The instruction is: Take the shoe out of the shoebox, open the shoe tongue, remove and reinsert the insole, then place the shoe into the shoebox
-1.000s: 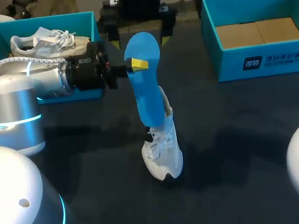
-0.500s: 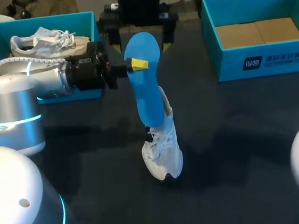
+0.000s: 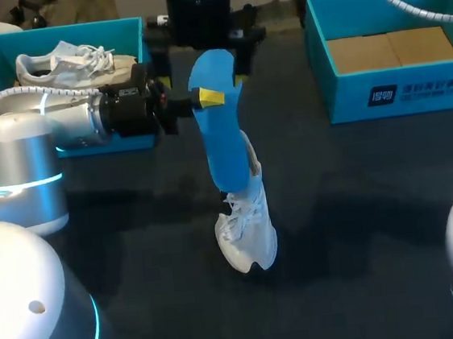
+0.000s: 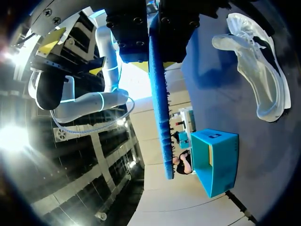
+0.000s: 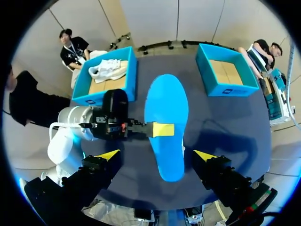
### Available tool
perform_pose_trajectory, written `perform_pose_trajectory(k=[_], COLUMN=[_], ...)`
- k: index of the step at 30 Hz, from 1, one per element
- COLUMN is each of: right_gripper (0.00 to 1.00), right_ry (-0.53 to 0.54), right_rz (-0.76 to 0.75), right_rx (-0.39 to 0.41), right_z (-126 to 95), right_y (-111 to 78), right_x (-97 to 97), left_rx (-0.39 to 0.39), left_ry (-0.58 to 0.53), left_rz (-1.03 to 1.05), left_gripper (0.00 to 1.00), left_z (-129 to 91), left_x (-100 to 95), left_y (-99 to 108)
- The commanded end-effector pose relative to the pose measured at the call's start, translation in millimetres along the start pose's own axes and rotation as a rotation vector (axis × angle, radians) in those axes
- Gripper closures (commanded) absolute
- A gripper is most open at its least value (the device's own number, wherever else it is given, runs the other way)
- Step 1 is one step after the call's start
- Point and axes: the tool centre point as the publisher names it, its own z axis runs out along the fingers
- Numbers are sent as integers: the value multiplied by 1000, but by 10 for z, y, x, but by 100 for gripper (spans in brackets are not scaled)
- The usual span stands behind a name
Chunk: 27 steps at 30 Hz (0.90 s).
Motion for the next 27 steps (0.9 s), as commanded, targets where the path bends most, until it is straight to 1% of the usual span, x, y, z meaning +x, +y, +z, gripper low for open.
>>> perform_pose_trajectory(k=[1, 3, 5, 6, 9, 12, 14, 20, 21, 23, 24, 25, 27], right_gripper=[0, 0, 0, 0, 0, 0, 0, 0, 0, 0, 0, 0, 0], right_ry=[104, 141, 151, 194, 249, 284, 333, 447, 491, 552, 580, 584, 642], right_rz=[0, -16, -13, -22, -21, -26, -26, -23, -25, -19, -15, -16, -19], right_rx=[-17, -24, -21, -23, -22, -13, -17, -24, -30, -17, -14, -13, -7], right_z=[-7, -22, -35, -49, -86, -97, -109, -109, -101, -83, -73, -70, -53], right_y=[0, 10, 10, 7, 6, 6, 3, 9, 11, 18, 24, 27, 46], right_x=[-192, -237, -268, -319, -404, -474, -541, -626, -642, -677, -691, -696, -725], left_rx=[2, 2, 2, 2, 2, 2, 2, 2, 2, 2, 2, 2, 2], left_ry=[1, 1, 1, 1, 1, 1, 1, 1, 1, 1, 1, 1, 1], left_rz=[1, 1, 1, 1, 1, 1, 1, 1, 1, 1, 1, 1, 1], left_gripper=[100, 100, 100, 100, 100, 100, 100, 100, 100, 100, 100, 100, 100], left_z=[-2, -2, -2, -2, -2, -2, -2, -2, -2, -2, -2, -2, -2], left_x=[-4, -4, -4, -4, -4, -4, -4, -4, -4, -4, -4, -4, -4], left_y=[9, 9, 9, 9, 9, 9, 9, 9, 9, 9, 9, 9, 9])
